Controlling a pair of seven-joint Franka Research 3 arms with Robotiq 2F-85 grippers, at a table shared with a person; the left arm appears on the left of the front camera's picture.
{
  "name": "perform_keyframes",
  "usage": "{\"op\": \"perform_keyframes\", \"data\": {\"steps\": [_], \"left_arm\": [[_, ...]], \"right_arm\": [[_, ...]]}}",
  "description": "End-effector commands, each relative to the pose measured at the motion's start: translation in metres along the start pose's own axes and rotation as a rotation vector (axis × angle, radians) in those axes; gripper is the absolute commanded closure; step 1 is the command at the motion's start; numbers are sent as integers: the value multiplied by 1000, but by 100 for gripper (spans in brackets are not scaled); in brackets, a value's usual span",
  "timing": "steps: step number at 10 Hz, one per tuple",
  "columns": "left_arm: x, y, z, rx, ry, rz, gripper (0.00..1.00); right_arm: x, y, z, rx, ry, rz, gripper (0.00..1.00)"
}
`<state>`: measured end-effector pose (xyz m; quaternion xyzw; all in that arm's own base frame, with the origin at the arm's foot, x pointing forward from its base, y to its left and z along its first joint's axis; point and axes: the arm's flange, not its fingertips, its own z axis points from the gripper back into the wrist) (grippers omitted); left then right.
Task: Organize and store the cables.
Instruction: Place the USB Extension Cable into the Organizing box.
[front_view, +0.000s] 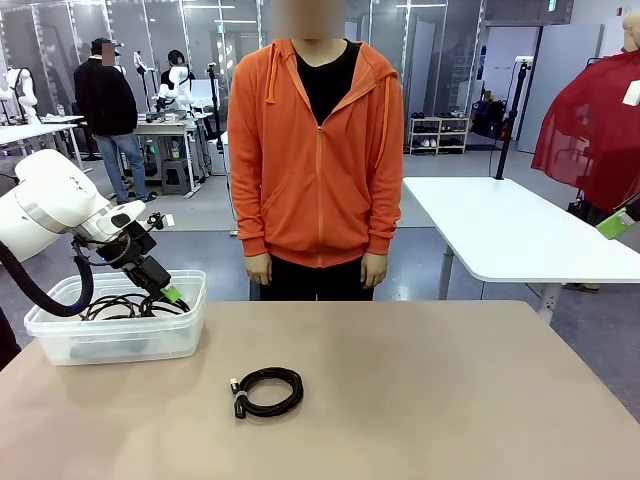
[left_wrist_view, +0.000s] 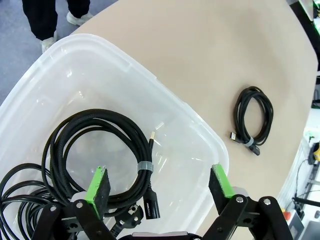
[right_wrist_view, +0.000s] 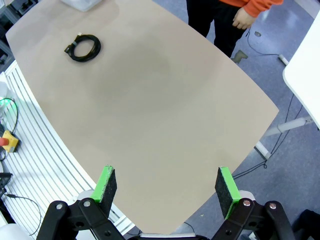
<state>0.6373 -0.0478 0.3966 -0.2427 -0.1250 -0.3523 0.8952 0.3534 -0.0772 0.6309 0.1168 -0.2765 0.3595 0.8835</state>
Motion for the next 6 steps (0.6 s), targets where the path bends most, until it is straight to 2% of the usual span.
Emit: {"op": "perform_keyframes", "data": {"steps": [1,6], "left_arm": [[0,-1,0,4,3,11,0],[0,-1,0,4,3,11,0]], "right_arm": [[-1,1,1,0,8,5,0],[-1,1,1,0,8,5,0]]}}
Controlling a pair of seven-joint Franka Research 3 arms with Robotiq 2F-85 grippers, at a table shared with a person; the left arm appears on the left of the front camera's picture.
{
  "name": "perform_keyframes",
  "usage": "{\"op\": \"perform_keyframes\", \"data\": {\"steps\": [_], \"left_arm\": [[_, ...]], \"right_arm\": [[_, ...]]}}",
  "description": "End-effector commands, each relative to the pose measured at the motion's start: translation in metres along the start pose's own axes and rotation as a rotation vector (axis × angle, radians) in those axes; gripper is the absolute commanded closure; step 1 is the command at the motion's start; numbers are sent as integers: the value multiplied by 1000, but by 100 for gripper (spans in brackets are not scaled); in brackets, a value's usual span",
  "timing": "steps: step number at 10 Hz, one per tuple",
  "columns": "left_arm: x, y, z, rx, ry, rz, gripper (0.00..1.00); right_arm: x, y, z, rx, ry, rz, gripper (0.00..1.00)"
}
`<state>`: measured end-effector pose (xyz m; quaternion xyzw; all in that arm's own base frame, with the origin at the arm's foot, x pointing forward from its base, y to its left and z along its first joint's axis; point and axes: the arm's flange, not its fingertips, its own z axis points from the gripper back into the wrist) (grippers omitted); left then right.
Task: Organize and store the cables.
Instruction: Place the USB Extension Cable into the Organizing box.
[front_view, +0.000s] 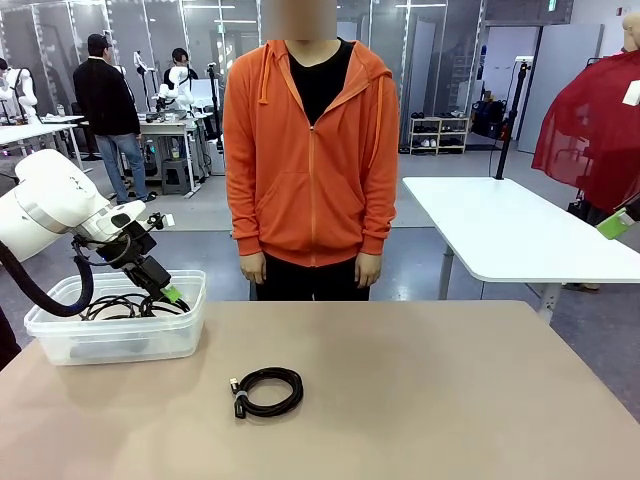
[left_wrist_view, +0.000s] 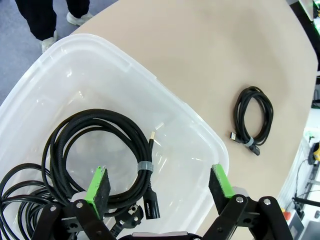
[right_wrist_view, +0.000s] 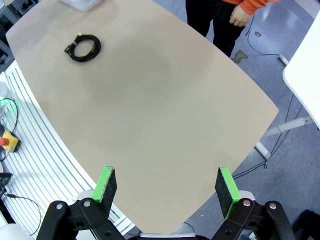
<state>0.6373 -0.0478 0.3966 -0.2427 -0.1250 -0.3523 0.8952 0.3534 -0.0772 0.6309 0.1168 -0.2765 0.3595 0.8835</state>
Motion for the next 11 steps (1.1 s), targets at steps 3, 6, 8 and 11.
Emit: {"op": "perform_keyframes", "data": {"steps": [3,6,8,11], "left_arm": [[1,-54,40,146,-44,-31,0],[-27,-142,89,216,-59,-6,0],[-40,-185,103,260,-100,23,0],[-62,-251,119,394,-73,28,0]], "right_arm": [[-1,1,1,0,8,5,0],[-1,1,1,0,8,5,0],[-1,1,1,0,8,5,0],[-1,1,1,0,8,5,0]]}}
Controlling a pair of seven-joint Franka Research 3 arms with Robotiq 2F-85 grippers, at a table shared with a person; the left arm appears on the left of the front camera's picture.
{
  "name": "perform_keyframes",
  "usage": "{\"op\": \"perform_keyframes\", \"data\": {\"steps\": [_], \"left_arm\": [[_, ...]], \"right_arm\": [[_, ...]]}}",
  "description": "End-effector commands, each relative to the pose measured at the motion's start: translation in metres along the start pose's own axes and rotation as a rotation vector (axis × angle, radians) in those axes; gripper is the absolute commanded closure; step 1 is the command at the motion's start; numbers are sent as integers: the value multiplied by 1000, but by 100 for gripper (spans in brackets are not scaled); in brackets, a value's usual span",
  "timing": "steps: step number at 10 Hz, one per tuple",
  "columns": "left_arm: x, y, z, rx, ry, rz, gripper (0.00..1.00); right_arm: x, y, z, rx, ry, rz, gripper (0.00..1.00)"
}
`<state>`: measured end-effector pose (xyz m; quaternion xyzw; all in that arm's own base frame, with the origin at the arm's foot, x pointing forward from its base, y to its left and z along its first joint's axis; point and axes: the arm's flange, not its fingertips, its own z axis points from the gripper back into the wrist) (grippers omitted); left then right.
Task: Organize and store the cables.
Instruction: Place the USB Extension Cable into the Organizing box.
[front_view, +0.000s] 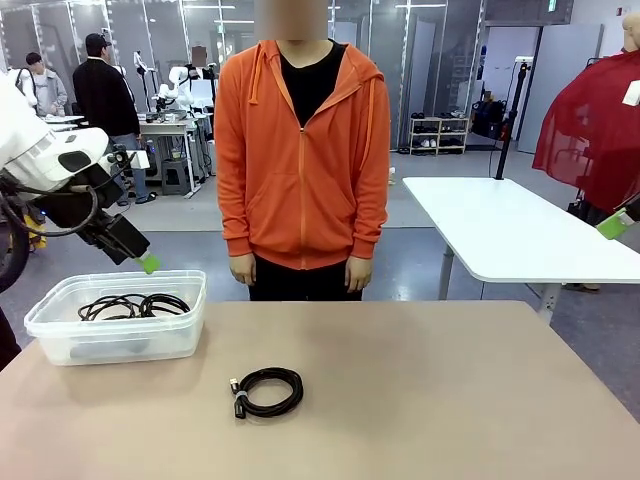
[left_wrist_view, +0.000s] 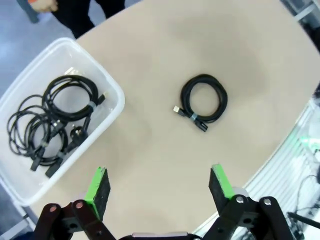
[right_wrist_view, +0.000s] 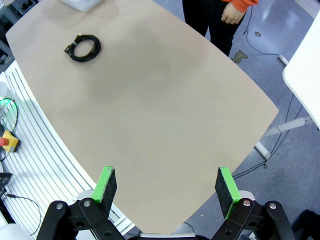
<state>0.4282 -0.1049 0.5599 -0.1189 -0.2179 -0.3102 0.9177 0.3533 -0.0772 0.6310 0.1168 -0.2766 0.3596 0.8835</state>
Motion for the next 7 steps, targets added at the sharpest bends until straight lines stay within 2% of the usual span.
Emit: {"op": "perform_keyframes", "data": {"steps": [1,2,4,5,7], "left_arm": [[-15,-27,18,135,44,2,0],[-20,-36,38,165,66,1,0],[-29,-55,97,135,111,-30,0],[-32,-59,117,170,129,-8,0],[-40,-69,145,142,200,2,0]], "right_arm": [[-1,1,1,0,8,5,0],[-1,1,1,0,8,5,0],[-1,1,1,0,8,5,0],[-1,1,1,0,8,5,0],[-1,1,1,0,8,5,0]]}}
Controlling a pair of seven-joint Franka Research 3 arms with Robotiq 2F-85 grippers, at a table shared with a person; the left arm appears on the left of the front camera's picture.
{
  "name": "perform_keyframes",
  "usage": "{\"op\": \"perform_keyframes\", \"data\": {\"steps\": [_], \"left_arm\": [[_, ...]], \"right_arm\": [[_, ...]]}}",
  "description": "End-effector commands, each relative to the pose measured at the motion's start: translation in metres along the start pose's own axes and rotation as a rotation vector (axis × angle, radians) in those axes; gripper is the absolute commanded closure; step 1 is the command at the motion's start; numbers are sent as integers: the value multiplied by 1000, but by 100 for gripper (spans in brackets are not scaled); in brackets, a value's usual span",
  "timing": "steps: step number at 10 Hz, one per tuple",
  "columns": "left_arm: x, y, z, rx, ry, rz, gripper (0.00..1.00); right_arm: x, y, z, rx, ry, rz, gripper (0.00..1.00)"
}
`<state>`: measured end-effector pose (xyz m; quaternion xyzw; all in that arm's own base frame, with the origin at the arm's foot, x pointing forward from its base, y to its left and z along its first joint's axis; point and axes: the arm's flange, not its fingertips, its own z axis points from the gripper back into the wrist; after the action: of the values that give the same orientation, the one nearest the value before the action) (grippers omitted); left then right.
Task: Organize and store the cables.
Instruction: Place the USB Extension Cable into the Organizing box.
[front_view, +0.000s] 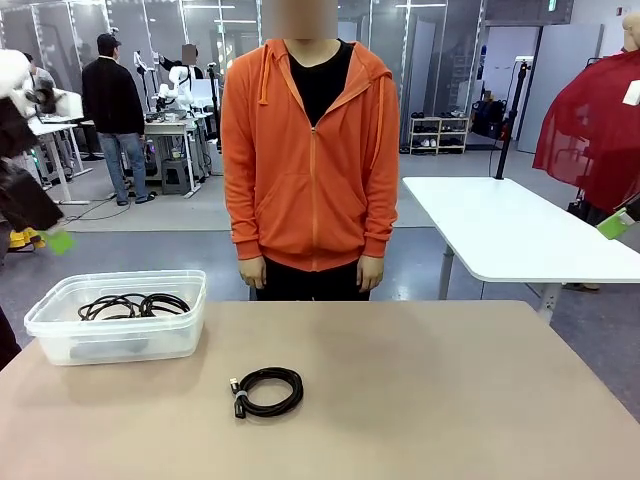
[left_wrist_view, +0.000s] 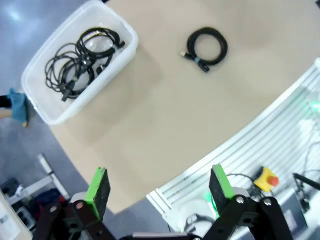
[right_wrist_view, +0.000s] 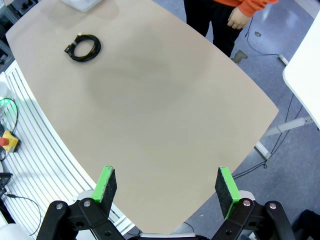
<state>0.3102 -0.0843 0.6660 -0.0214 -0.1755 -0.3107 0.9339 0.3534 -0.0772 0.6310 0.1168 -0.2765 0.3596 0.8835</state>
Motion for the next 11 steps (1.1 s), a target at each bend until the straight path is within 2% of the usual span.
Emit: {"op": "perform_keyframes", "data": {"steps": [1,2,3,4,9,11], "left_arm": [[2,-2,6,-33,68,14,0],[1,-3,2,-66,56,-9,0],[-1,-5,-1,-88,3,-5,0],[-4,-3,7,-31,43,-6,0],[-3,-4,5,-47,42,-12,0],[27,-15,-27,-65,152,53,0]], "right_arm": [[-1,1,1,0,8,5,0],[-1,1,1,0,8,5,0],[-1,1,1,0,8,5,0],[-1,1,1,0,8,5,0],[-1,1,1,0,8,5,0],[-1,1,1,0,8,5,0]]}}
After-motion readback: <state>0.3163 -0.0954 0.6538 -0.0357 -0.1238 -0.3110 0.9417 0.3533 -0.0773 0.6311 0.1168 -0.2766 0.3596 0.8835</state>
